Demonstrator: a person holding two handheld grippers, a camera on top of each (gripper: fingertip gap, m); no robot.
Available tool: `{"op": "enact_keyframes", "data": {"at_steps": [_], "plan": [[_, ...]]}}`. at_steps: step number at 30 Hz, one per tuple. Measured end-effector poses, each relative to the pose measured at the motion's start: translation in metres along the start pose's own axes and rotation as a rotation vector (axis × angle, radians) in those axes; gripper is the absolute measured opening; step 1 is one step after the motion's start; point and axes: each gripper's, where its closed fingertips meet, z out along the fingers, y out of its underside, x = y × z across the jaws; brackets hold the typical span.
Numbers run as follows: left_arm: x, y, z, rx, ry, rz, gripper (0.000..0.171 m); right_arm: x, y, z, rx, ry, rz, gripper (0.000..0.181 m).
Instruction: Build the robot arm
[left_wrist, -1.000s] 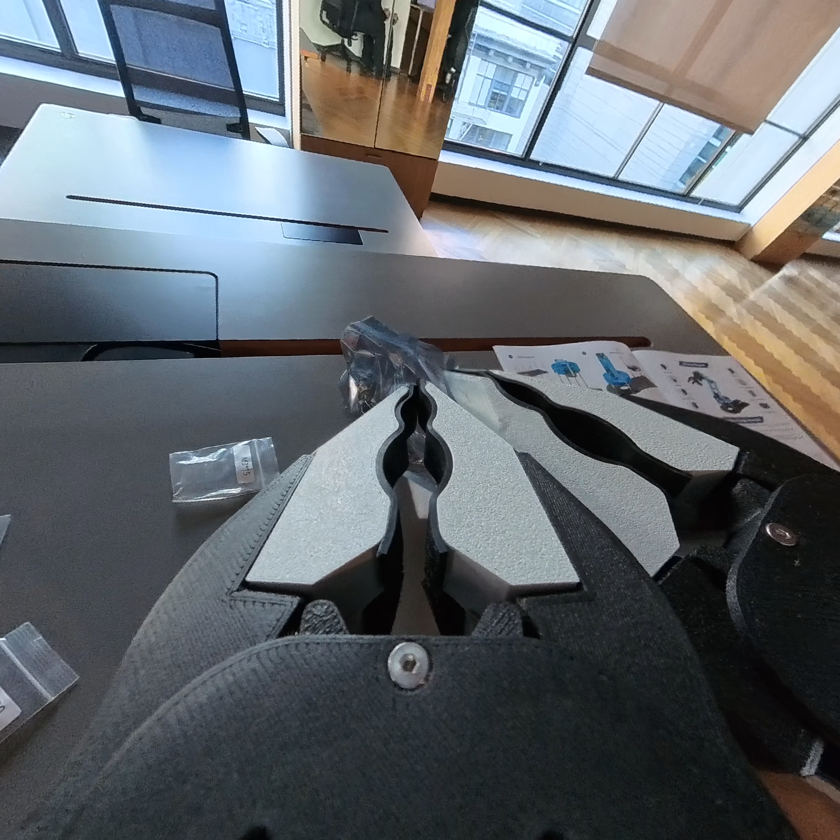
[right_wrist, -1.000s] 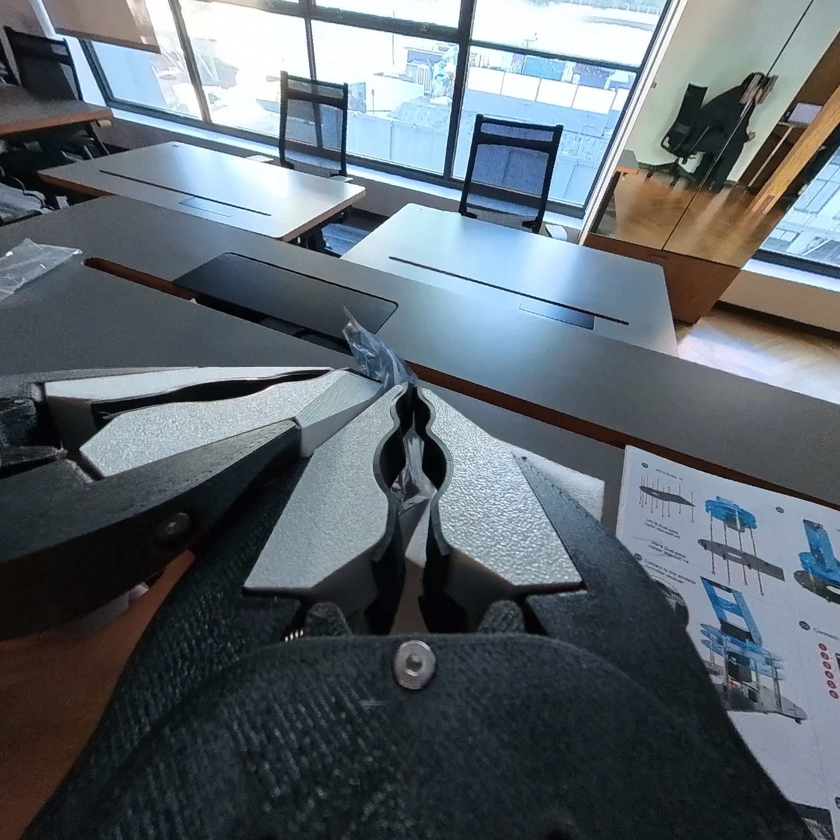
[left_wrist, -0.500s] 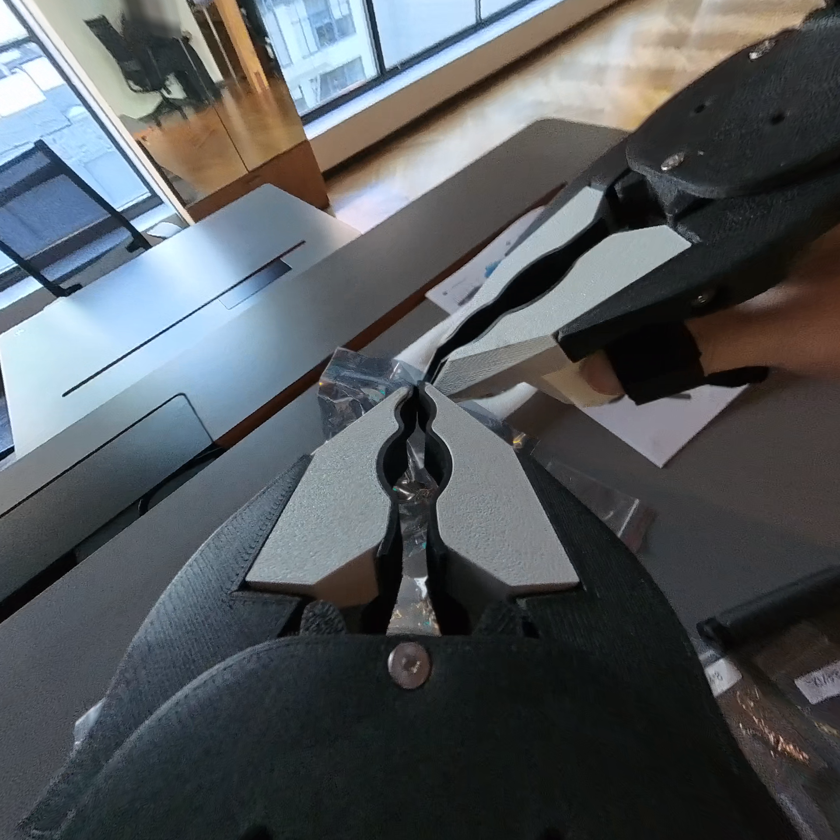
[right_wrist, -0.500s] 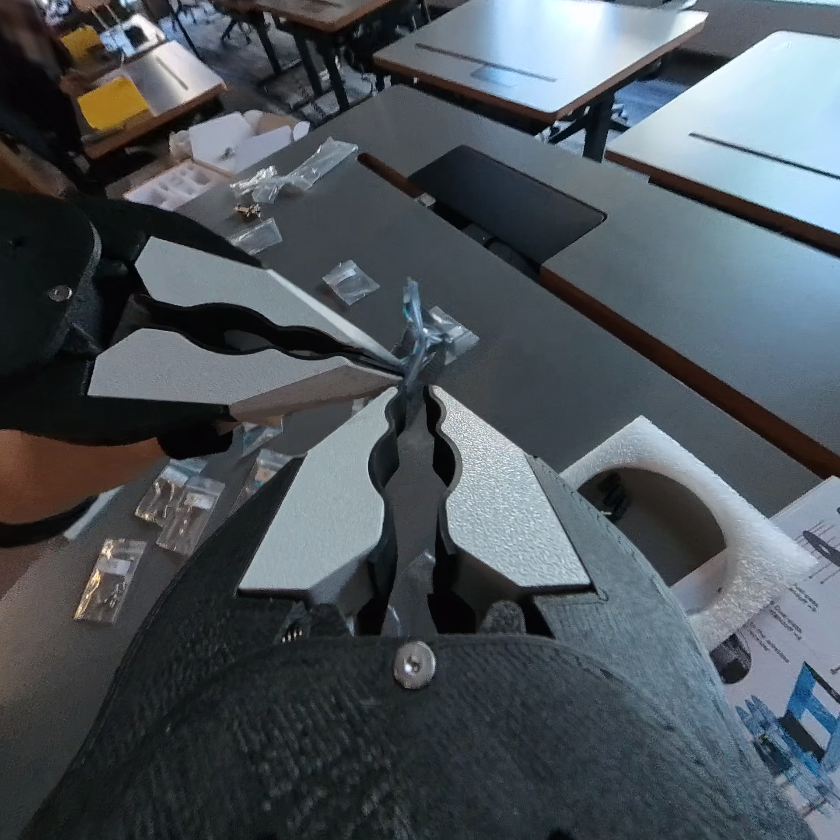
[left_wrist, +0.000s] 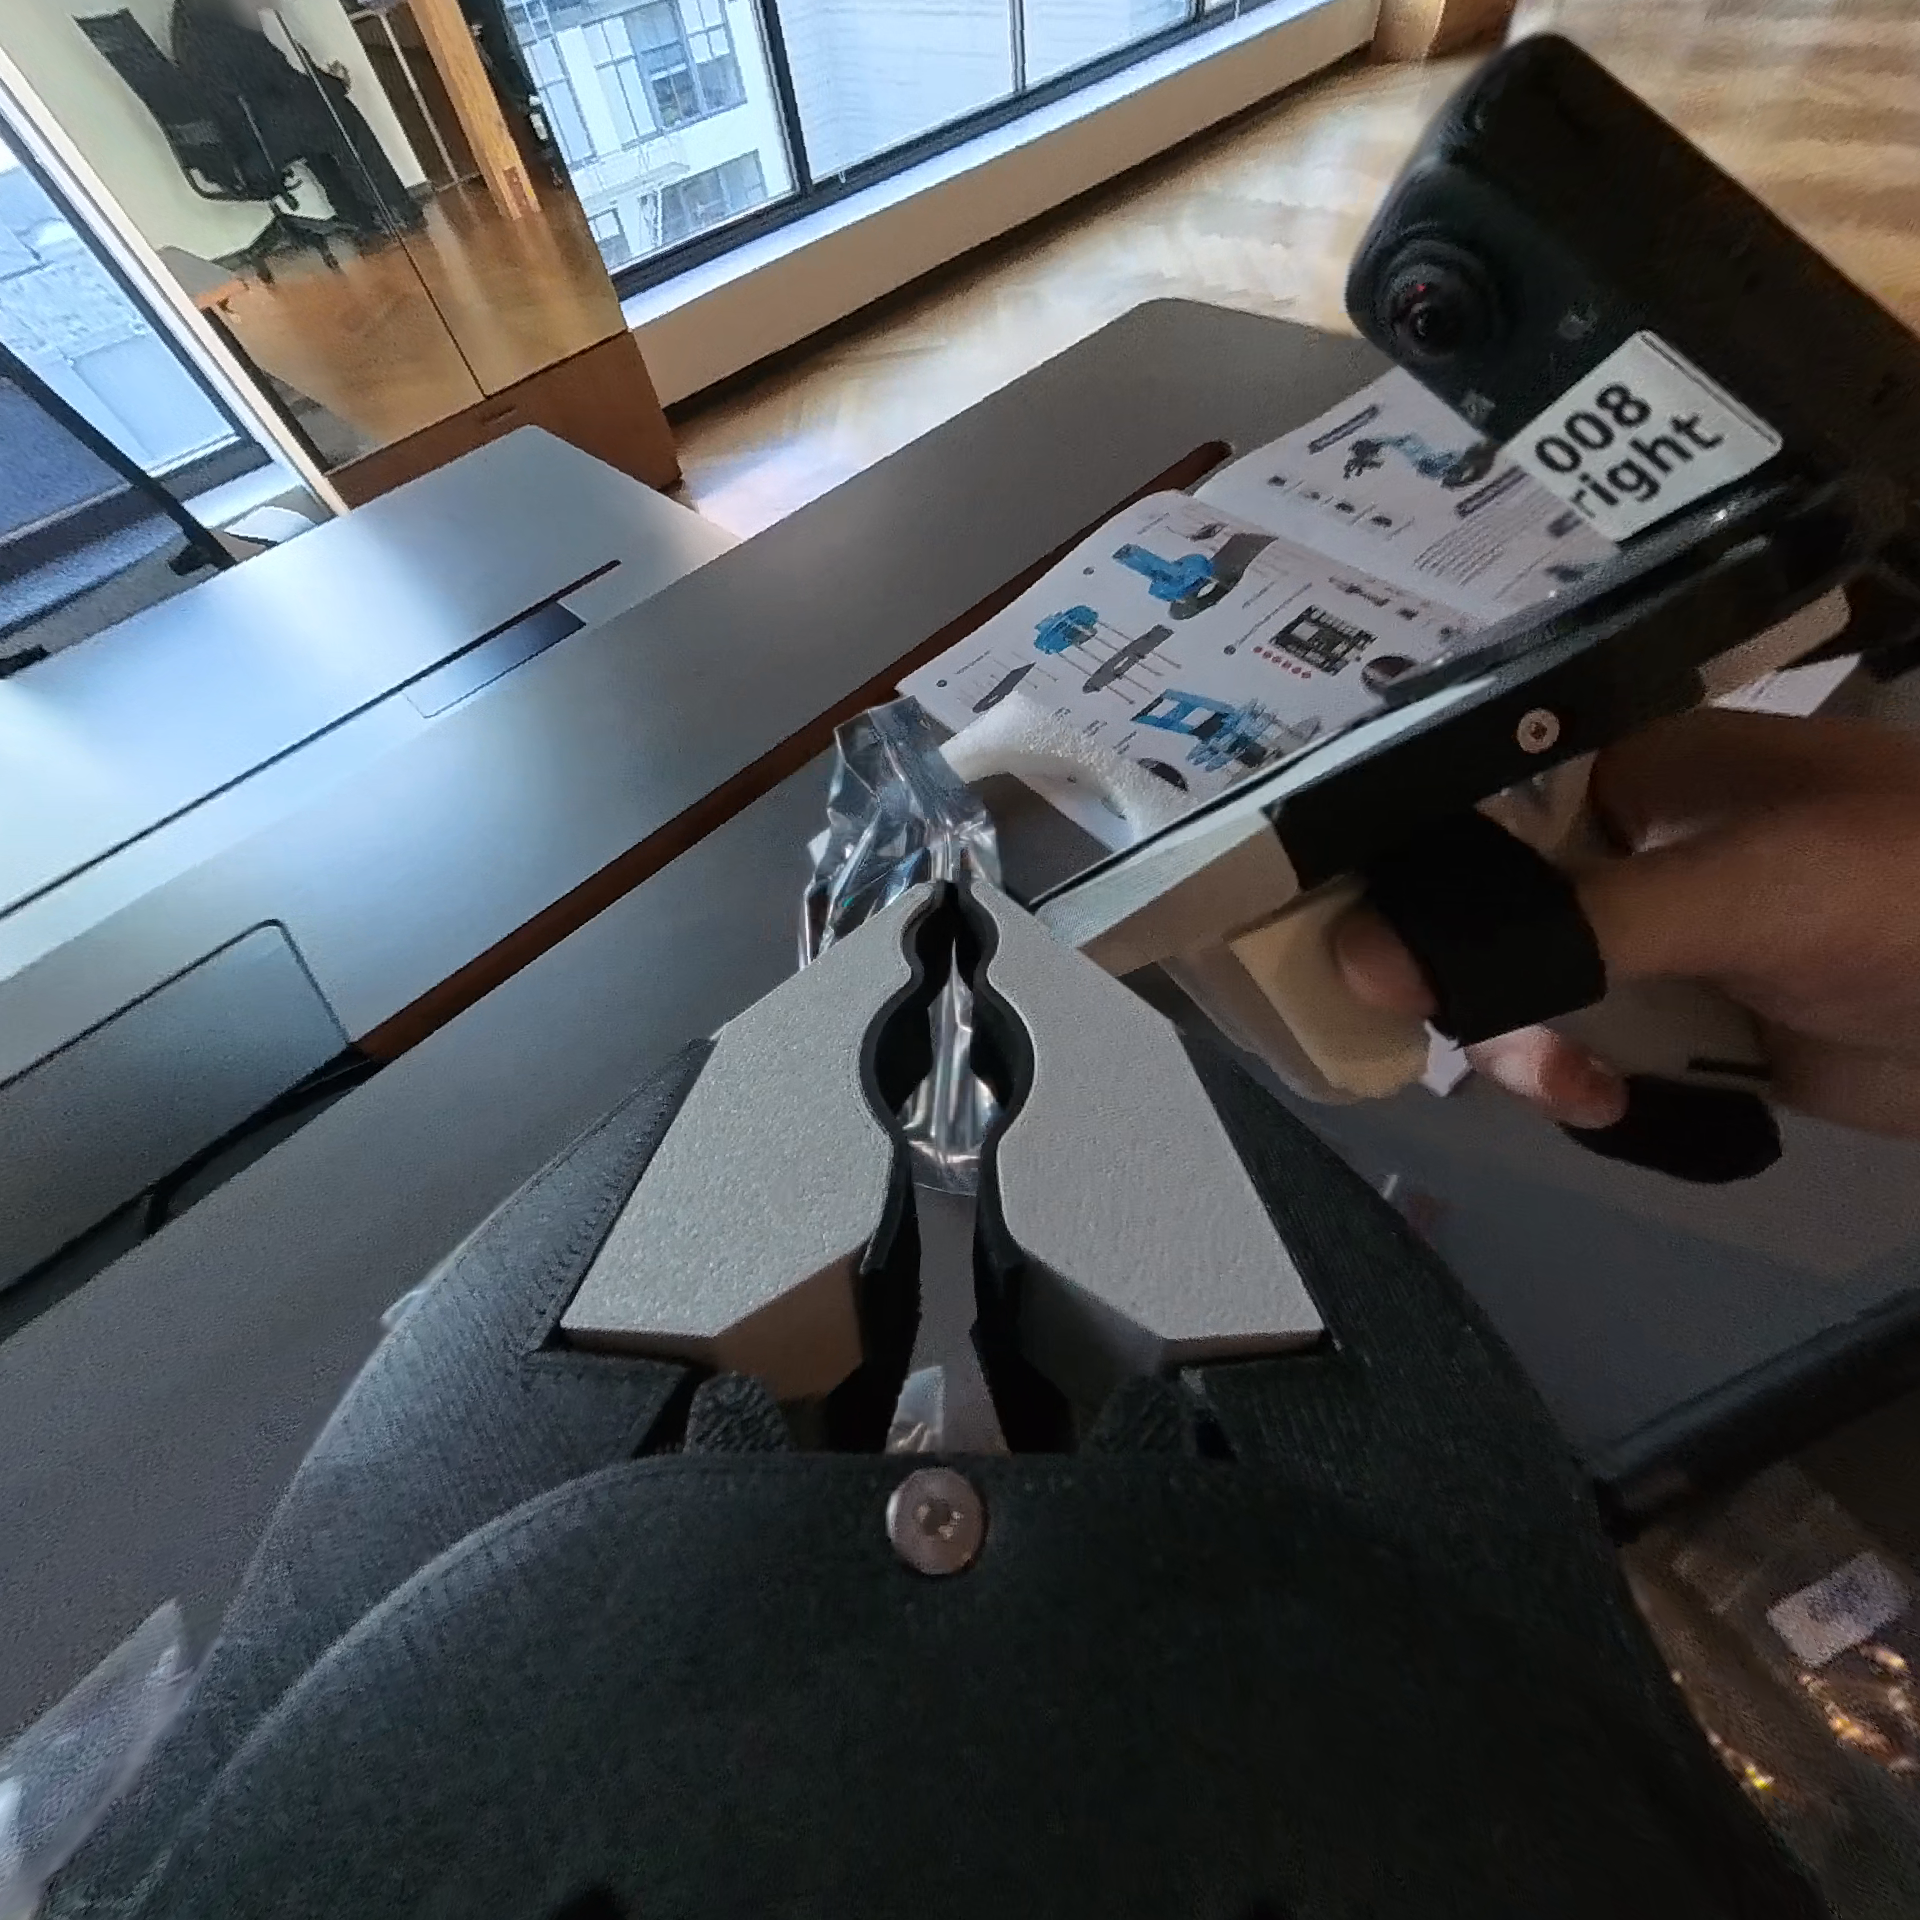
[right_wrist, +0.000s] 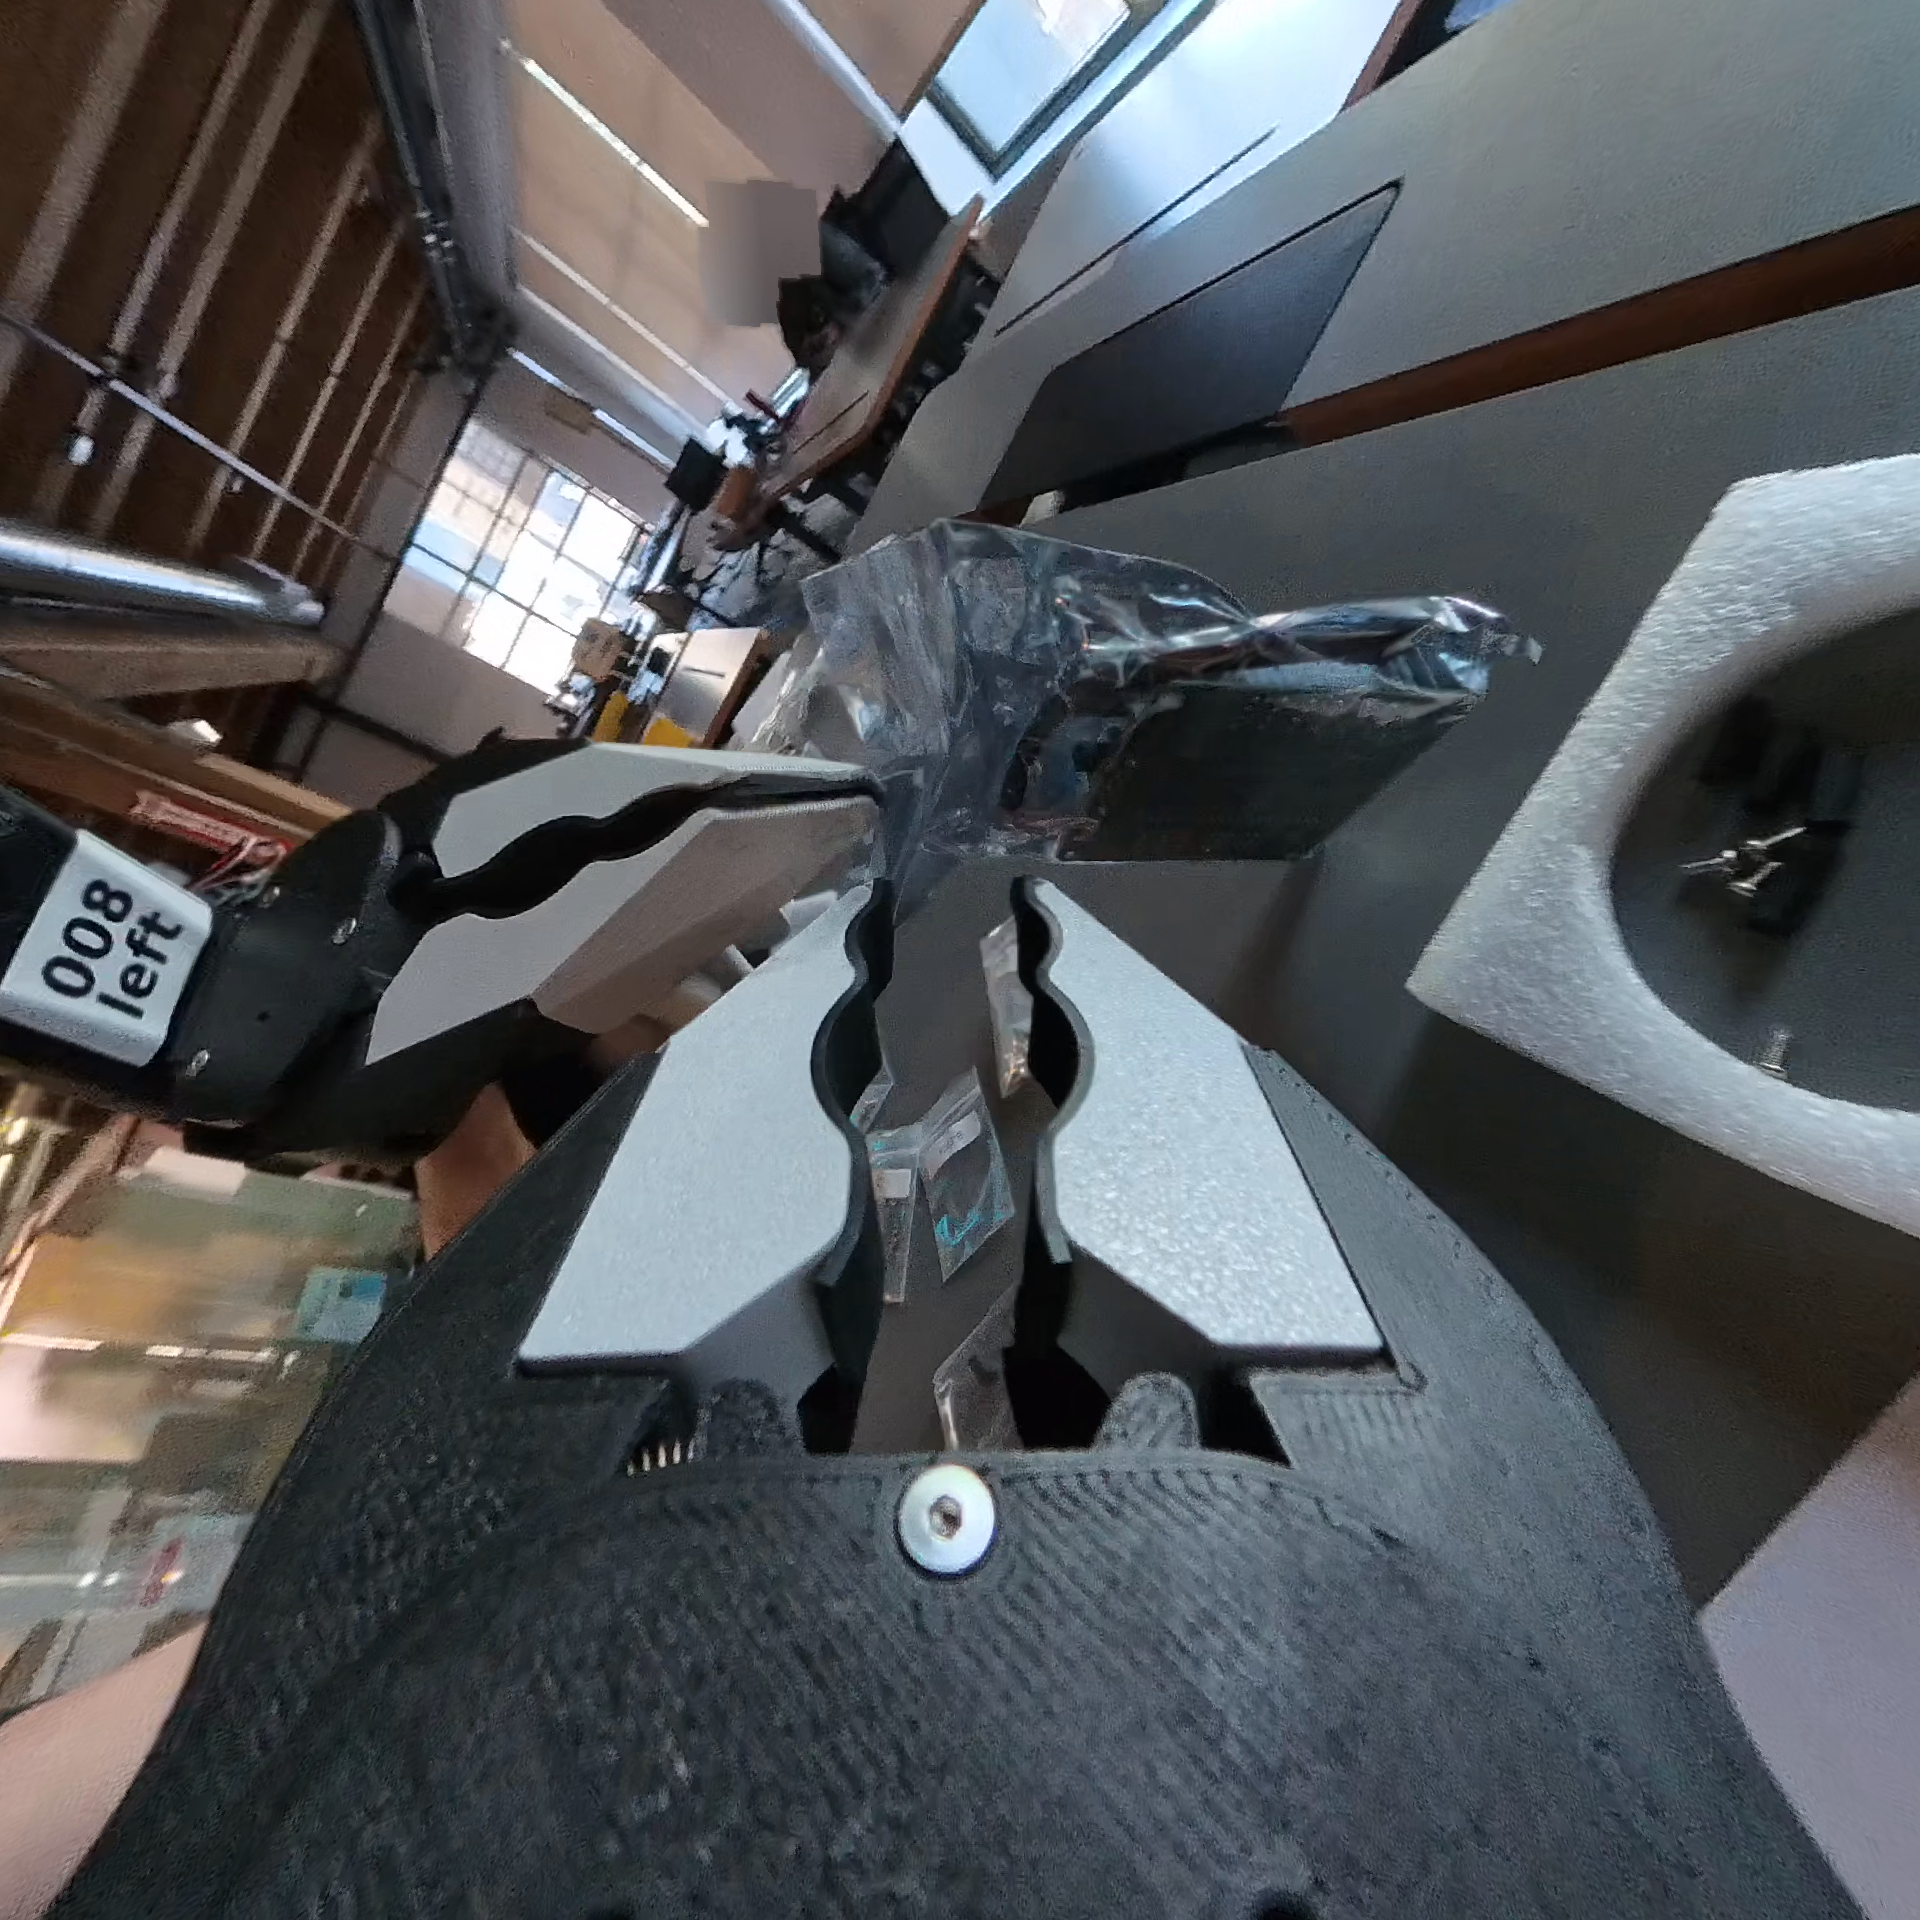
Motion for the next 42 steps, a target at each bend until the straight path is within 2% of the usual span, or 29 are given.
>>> {"op": "enact_keyframes", "data": {"at_steps": [3,6,8,10,11,12,13,14,18,22,24,28,34,42], "plan": [[0.002,-0.003,0.004,0.025,0.017,-0.065,0.0,-0.001,-0.007,-0.001,0.062,0.02,-0.051,0.02],[0.005,-0.008,0.004,0.057,0.041,-0.118,0.0,-0.015,-0.014,0.0,0.18,-0.091,-0.076,0.002],[0.008,-0.011,0.002,0.086,0.081,-0.138,0.0,-0.014,-0.016,-0.004,0.24,-0.126,-0.062,0.0],[0.011,-0.013,-0.004,0.133,0.119,-0.14,0.001,-0.012,-0.015,-0.006,0.262,-0.095,-0.083,0.0],[0.01,-0.013,-0.01,0.165,0.122,-0.139,0.006,-0.012,-0.016,-0.008,0.274,-0.077,-0.11,0.0],[0.008,-0.014,-0.017,0.195,0.121,-0.136,0.031,-0.014,-0.014,-0.009,0.263,-0.076,-0.128,0.0],[0.007,-0.012,-0.023,0.204,0.122,-0.118,0.047,-0.017,-0.012,-0.01,0.243,-0.093,-0.128,0.0],[0.008,-0.008,-0.027,0.189,0.124,-0.08,0.049,-0.02,-0.012,-0.012,0.235,-0.108,-0.121,0.0],[0.008,0.01,-0.034,0.074,0.077,0.133,0.046,-0.034,-0.006,-0.013,0.184,-0.175,-0.148,0.0],[0.014,0.018,-0.035,-0.033,0.106,0.272,0.019,-0.04,0.007,-0.009,0.119,-0.156,-0.277,0.0],[0.016,0.02,-0.035,-0.065,0.117,0.311,0.018,-0.041,0.01,-0.009,0.099,-0.156,-0.298,0.0],[0.019,0.022,-0.039,-0.102,0.179,0.286,0.016,-0.043,0.014,-0.011,0.08,-0.184,-0.343,0.0],[0.022,0.022,-0.039,-0.116,0.223,0.254,0.015,-0.04,0.015,-0.013,0.048,-0.115,-0.422,0.0],[0.035,0.024,-0.042,-0.163,0.189,0.305,0.014,-0.038,0.024,-0.024,-0.013,-0.02,-0.292,0.0]]}}
